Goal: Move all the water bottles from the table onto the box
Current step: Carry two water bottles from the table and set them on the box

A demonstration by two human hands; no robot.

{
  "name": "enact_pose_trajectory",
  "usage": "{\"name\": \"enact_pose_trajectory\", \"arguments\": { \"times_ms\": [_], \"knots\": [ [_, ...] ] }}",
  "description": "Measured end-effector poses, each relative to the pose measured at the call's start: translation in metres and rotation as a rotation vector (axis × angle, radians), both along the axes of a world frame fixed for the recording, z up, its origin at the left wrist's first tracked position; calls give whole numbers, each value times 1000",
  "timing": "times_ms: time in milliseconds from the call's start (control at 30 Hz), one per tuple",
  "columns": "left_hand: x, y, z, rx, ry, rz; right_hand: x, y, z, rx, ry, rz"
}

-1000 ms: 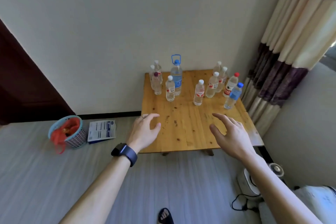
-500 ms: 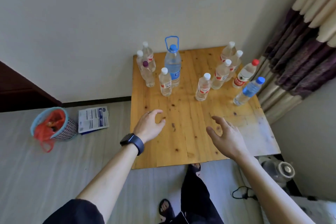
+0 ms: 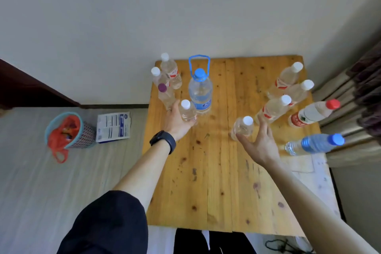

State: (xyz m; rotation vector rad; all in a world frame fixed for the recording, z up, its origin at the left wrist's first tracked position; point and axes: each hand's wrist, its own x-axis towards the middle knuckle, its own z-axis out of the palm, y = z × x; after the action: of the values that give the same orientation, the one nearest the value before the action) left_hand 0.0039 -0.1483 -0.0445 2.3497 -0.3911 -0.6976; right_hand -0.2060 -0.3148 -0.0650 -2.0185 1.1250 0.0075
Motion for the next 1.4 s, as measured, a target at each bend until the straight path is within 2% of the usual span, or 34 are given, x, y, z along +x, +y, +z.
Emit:
{"name": "enact_pose_trajectory", "arguments": {
  "times_ms": [100, 267, 367, 533, 667, 1033, 1267, 1400],
  "knots": [
    [16, -14, -14, -8, 15, -18, 17, -13, -17, 112, 7, 0],
    [22, -15, -30, 108, -131, -157, 25, -12, -38, 188, 42, -15],
    [11, -2, -30, 103, -180, -176, 22, -5, -38, 224, 38, -11],
    [-29, 38, -31, -5, -118, 35, 3, 16, -33, 259, 81, 41],
    [-62, 61, -28, 38, -104, 118, -24, 42, -36, 252, 59, 37],
    [-94, 79, -43, 68, 25, 99, -61, 89, -38, 279, 60, -67],
    [-79, 84, -61, -33, 176, -61, -50, 90, -32, 269, 31, -205],
    [-83, 82, -70, -84, 186, -32, -44, 96, -30, 211, 16, -265]
  ]
}}
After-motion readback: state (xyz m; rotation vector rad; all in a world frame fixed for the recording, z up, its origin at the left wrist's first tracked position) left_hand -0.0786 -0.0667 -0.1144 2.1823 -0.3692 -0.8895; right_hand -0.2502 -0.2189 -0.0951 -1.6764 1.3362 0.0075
